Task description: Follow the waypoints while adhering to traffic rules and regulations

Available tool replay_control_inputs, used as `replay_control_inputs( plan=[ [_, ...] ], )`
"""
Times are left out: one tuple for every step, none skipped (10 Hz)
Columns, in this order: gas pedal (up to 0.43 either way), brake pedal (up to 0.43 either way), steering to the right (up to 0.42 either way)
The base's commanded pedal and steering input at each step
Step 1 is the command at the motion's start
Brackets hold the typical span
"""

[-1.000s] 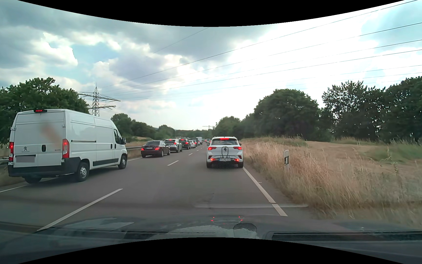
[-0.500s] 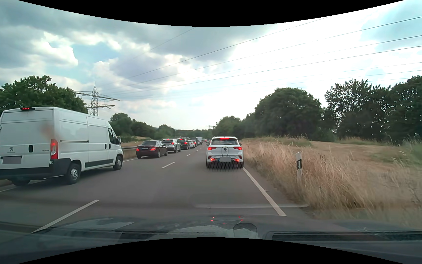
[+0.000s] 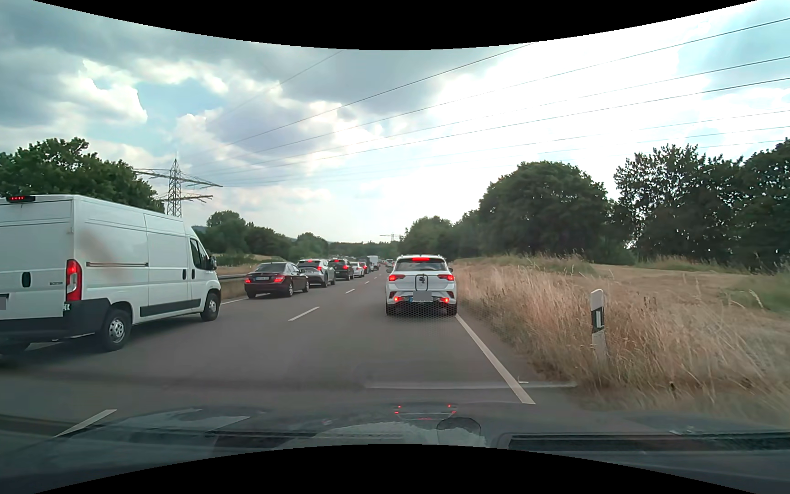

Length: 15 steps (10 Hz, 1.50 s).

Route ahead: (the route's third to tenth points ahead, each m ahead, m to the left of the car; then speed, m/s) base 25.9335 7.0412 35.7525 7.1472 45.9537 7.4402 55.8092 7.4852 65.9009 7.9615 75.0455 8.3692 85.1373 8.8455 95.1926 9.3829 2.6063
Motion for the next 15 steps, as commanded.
replay_control_inputs(
  plan=[
    [0.000,0.024,-0.007],
    [0.000,0.006,-0.007],
    [0.000,0.006,-0.008],
    [0.000,0.000,-0.008],
    [0.000,0.000,-0.009],
    [0.000,0.006,-0.009],
    [0.000,0.012,-0.010],
    [0.000,0.006,-0.010],
    [0.000,0.000,-0.010],
    [0.000,0.018,-0.010],
    [0.000,0.037,-0.010],
    [0.000,0.055,-0.010],
    [0.000,0.073,-0.016],
    [0.000,0.085,-0.019],
    [0.000,0.098,-0.019]
  ],
)
